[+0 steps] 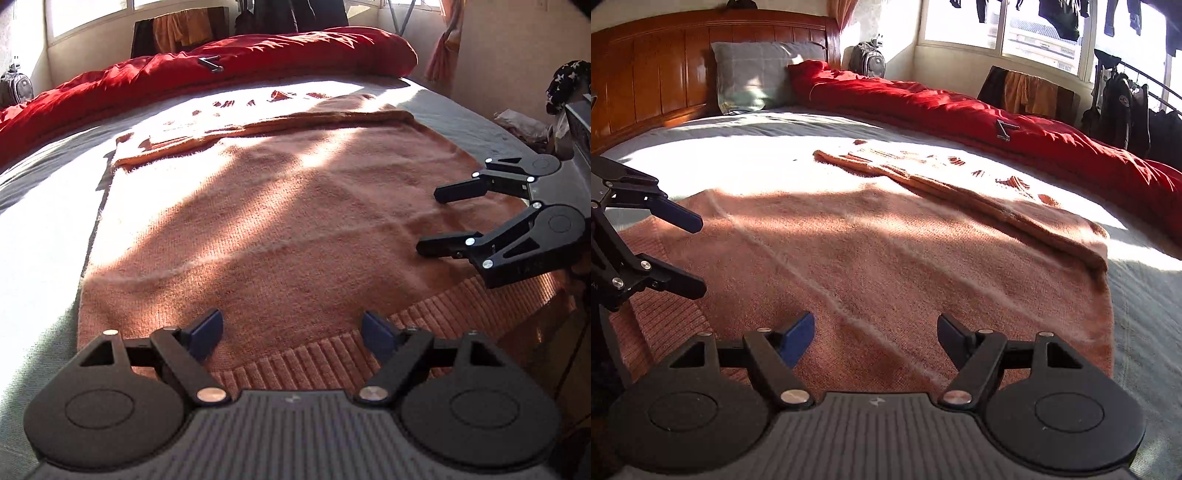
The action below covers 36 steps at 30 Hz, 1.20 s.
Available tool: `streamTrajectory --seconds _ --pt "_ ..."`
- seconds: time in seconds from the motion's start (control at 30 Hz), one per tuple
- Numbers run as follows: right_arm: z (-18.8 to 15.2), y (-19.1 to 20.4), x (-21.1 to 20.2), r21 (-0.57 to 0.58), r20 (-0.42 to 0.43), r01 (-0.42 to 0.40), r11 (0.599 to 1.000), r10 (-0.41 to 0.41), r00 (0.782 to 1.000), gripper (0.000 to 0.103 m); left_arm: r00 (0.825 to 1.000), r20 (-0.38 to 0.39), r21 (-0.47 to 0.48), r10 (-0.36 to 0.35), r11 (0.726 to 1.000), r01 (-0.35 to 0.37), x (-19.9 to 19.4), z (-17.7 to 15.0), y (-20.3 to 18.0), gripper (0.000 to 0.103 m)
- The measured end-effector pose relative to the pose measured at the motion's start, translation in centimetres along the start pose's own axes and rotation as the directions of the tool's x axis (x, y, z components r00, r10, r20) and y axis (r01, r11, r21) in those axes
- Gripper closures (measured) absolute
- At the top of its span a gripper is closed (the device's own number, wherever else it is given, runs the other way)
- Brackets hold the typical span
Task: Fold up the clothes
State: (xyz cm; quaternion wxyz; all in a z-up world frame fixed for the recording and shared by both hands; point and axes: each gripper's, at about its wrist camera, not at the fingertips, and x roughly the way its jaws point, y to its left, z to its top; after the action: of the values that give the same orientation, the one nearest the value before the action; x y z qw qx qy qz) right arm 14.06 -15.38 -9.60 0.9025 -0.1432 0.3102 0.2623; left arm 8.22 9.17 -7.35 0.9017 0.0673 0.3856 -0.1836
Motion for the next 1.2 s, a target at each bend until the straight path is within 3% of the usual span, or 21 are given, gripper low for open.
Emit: streamTrajectory --seconds 0.2,0.33,0.43,0.57,0.67,0.8,1.0,1.2 --pt "-4.3 -0.8 -3.4 0.091 0.022 -0.04 0.995 0.038 0.999 0.018 1.0 -0.015 -0.023 0.001 1.0 -0.001 -2.6 -2.6 -0.5 0.019" --pt "-4.8 -1.3 -5.2 0.125 0.05 -0.053 0.991 0.047 0.998 0.017 1.0 0.008 -0.022 -0.011 1.0 0.011 -2.7 -1.2 -0.5 0.019" --pt "-3.9 -1.8 -5.7 0.133 0.081 -0.039 0.99 0.028 0.996 0.017 0.998 0.043 0.014 -0.041 0.999 0.04 -2.1 0.2 -1.2 0.019" --pt "-3.1 -1.8 -5.7 0.085 0.074 0.053 0.995 -0.059 0.995 0.017 0.996 0.048 0.08 -0.071 0.995 0.067 -0.9 0.6 -2.8 0.019" --pt "-4.1 -2.4 -5.8 0.083 0.031 0.091 0.992 -0.094 0.995 0.017 0.997 0.006 0.067 -0.076 0.995 0.075 -0.3 -0.8 -2.8 0.019" --pt "-6.9 -4.1 -6.8 0.136 -0.028 0.115 0.984 -0.112 0.993 0.015 0.997 0.03 0.069 -0.077 0.995 0.075 -1.7 -2.7 -2.5 0.019" --pt "-7.8 -5.5 -9.9 0.199 0.022 0.1 0.975 -0.107 0.994 0.014 0.994 0.078 0.115 -0.077 0.991 0.068 -3.2 -2.1 -3.3 0.019" --pt "-6.7 -4.8 -9.0 0.261 0.088 -0.061 0.963 0.039 0.995 0.014 0.992 0.076 0.147 -0.1 0.985 0.088 -2.1 -1.3 -4.8 0.019"
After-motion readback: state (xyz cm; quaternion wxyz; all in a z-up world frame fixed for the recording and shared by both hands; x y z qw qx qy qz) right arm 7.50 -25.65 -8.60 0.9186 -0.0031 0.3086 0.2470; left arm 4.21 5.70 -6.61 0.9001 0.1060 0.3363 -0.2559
